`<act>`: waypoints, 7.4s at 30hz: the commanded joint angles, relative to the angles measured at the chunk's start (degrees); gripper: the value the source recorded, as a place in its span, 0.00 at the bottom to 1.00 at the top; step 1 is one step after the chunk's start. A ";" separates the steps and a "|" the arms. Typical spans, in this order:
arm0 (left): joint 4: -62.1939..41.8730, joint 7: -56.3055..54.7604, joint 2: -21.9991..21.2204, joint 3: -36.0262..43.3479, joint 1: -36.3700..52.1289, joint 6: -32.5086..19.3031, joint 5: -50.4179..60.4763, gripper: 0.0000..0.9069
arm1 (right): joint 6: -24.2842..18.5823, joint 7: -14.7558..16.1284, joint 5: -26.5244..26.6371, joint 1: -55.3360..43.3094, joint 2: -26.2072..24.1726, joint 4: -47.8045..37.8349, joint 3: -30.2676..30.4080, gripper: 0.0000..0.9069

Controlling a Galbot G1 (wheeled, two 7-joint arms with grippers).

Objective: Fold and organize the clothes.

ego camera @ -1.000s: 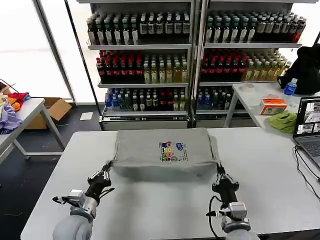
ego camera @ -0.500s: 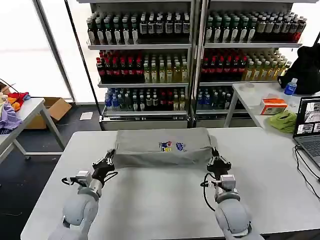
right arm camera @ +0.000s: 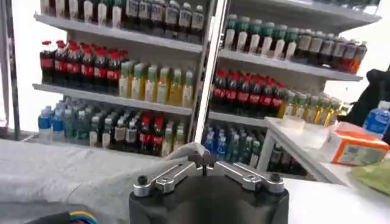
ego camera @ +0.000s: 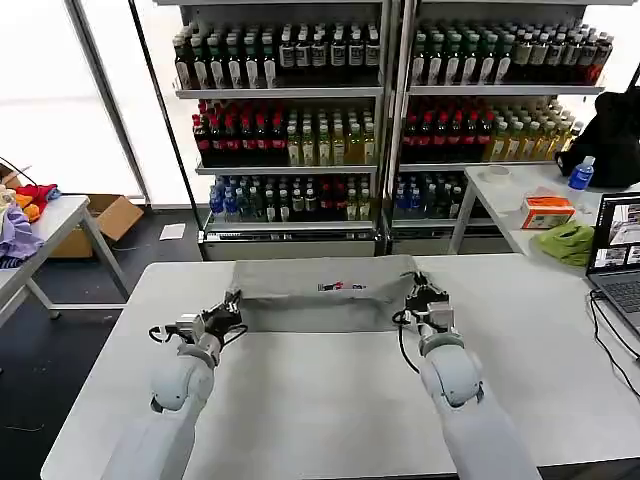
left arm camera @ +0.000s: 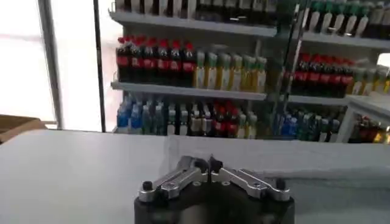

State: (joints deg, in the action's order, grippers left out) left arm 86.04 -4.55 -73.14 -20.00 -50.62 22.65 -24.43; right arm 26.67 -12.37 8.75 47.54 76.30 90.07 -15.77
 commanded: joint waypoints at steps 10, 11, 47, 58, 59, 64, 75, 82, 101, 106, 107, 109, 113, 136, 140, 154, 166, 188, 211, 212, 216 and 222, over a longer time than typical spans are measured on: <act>-5.55 -0.36 0.27 1.78 4.34 1.15 0.04 0.00 | 1.64 0.43 0.98 -5.15 0.94 -7.42 1.44 0.00; -5.48 -0.31 0.46 1.83 4.31 1.17 0.04 0.00 | 1.64 0.41 0.91 -5.32 1.11 -7.61 1.55 0.00; 17.77 -2.23 5.80 -2.86 -8.03 10.49 -1.24 1.00 | 6.58 -11.22 8.22 0.87 -2.48 10.64 1.24 1.00; 19.57 -2.37 6.52 -3.82 -12.70 10.48 -0.58 1.00 | 6.67 -13.78 11.90 2.17 -2.38 10.37 -0.34 1.00; 19.30 -2.35 6.26 -3.82 -12.99 10.47 -0.57 1.00 | 6.68 -13.67 11.90 2.96 -2.66 11.03 -0.55 1.00; 17.75 -2.22 5.34 -3.04 -13.69 10.46 0.15 1.00 | 6.64 -12.88 11.42 9.66 -4.40 13.52 -2.03 1.00; 13.81 -2.59 6.06 -1.94 -9.95 10.45 -0.15 1.00 | 6.64 -13.10 11.34 15.38 -5.49 13.59 -3.67 1.00; 10.98 -3.32 5.43 -2.07 -7.25 10.36 -1.78 1.00 | 6.62 -12.51 10.95 14.79 -5.19 11.74 -3.69 1.00; 5.40 -2.86 3.96 -1.29 -4.44 10.02 -0.50 0.62 | 6.51 -11.03 9.69 8.78 -2.39 4.87 -2.12 0.97; 5.13 -2.96 3.70 -1.17 -4.77 10.10 0.21 0.01 | 6.50 -10.52 9.70 9.15 -2.54 4.17 -2.38 0.61; 5.14 -2.95 3.74 -1.17 -4.98 10.11 0.27 0.01 | 6.48 -10.47 9.68 9.31 -2.60 4.10 -2.33 0.52; 5.29 -2.83 3.79 -1.17 -5.61 10.16 0.68 0.01 | 6.47 -10.30 9.63 9.55 -2.61 3.68 -2.32 0.23; 5.59 -2.27 3.77 -1.16 -7.09 10.00 1.75 0.01 | 6.42 -9.77 9.37 9.97 -2.04 2.66 -2.64 0.00; 19.15 -1.10 5.25 -1.65 -13.61 8.53 4.67 0.00 | 5.90 -9.04 7.39 17.67 -3.28 17.46 -4.02 0.00; 23.50 -1.51 6.53 -2.54 -15.82 8.64 4.05 0.00 | 6.44 -10.24 7.23 19.31 -3.33 23.90 -3.54 0.00; 39.07 -3.58 12.50 -8.46 -34.18 9.01 1.63 0.00 | 6.53 -15.70 5.31 36.11 -3.92 37.60 -3.76 0.00; 44.96 -4.56 11.33 -10.75 -52.81 5.42 4.18 0.00 | 3.48 -17.73 4.68 53.64 -6.14 42.19 -7.18 0.00; 44.10 -4.13 7.22 -9.30 -54.98 3.94 8.33 1.00 | 4.37 -17.49 1.49 56.44 -7.23 42.53 -7.20 1.00; 47.83 -1.11 8.66 -11.72 -38.65 3.67 -0.07 1.00 | -1.11 -7.13 11.73 37.59 -8.24 40.33 -20.05 1.00; 46.25 -0.43 9.51 -11.32 -37.46 3.75 -0.43 1.00 | -0.91 -5.26 12.71 35.49 -9.00 39.66 -20.08 1.00; 41.85 1.85 12.46 -10.21 -30.56 3.45 -0.59 1.00 | -0.30 -1.04 11.04 29.07 -11.43 35.70 -18.78 1.00; 30.27 4.20 16.50 -5.52 -17.05 4.08 -4.26 1.00 | 0.12 2.11 8.40 14.72 -14.11 23.45 -11.70 1.00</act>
State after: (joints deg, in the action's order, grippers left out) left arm 125.52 -2.82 -60.01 -28.16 -81.21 26.99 -26.03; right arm 27.71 -15.01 17.26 72.97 63.85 120.21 -28.69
